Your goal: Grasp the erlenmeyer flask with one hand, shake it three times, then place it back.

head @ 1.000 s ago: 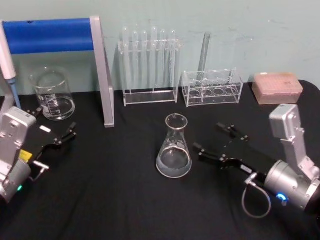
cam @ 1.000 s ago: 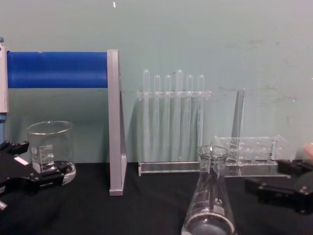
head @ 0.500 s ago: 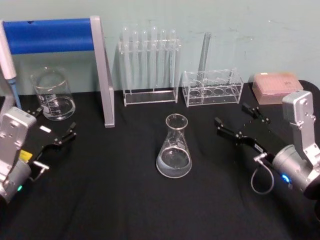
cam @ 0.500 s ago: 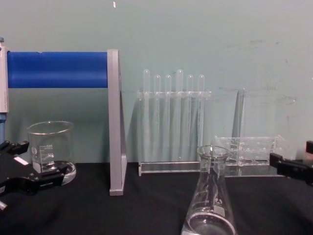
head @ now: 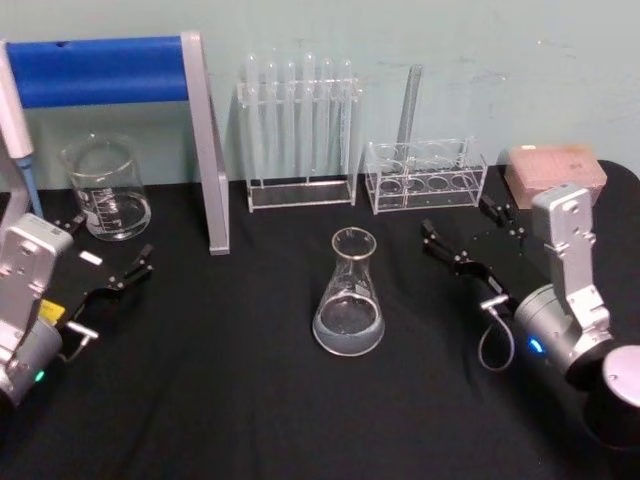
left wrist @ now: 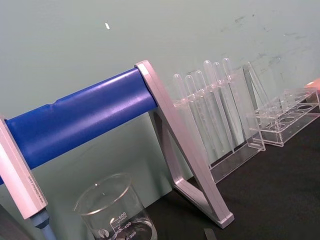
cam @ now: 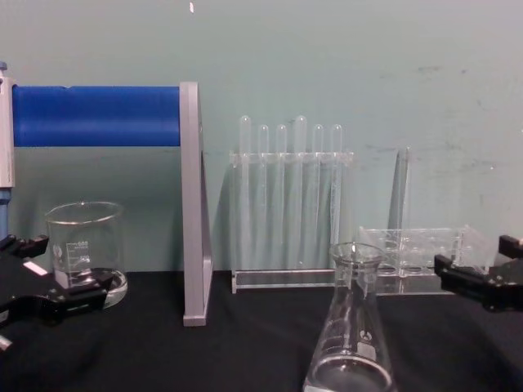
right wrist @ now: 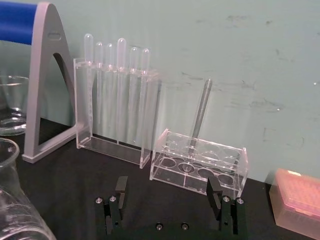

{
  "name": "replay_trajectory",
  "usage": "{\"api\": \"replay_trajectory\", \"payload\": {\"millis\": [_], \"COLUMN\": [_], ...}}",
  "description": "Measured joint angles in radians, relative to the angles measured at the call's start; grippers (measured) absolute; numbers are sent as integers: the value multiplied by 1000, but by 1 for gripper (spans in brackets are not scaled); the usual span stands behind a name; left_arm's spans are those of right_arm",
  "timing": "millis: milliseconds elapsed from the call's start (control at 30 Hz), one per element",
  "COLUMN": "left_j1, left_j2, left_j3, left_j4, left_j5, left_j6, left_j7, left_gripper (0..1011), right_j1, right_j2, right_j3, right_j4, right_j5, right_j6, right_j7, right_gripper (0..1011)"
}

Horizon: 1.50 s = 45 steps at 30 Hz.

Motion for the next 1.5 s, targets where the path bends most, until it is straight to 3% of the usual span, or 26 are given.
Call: {"api": "replay_trajectory", "payload": {"millis": [300,1500], "left_j1": [0,0], "left_j2": [0,0], "left_j3": [0,0], "left_j4": [0,0], "left_j5": [0,0], "left_j6": [0,0], "left_j7": [0,0], "left_gripper": [1001,1001], "right_j1": [26,24], "right_j2": [-35,-32], "right_j3": [-2,-3], "right_j4": [66,59], "right_j5": [-55,-51], "right_j6": [-21,-21], "right_j7": [-25,-23], "right_gripper": [1000,1000]}}
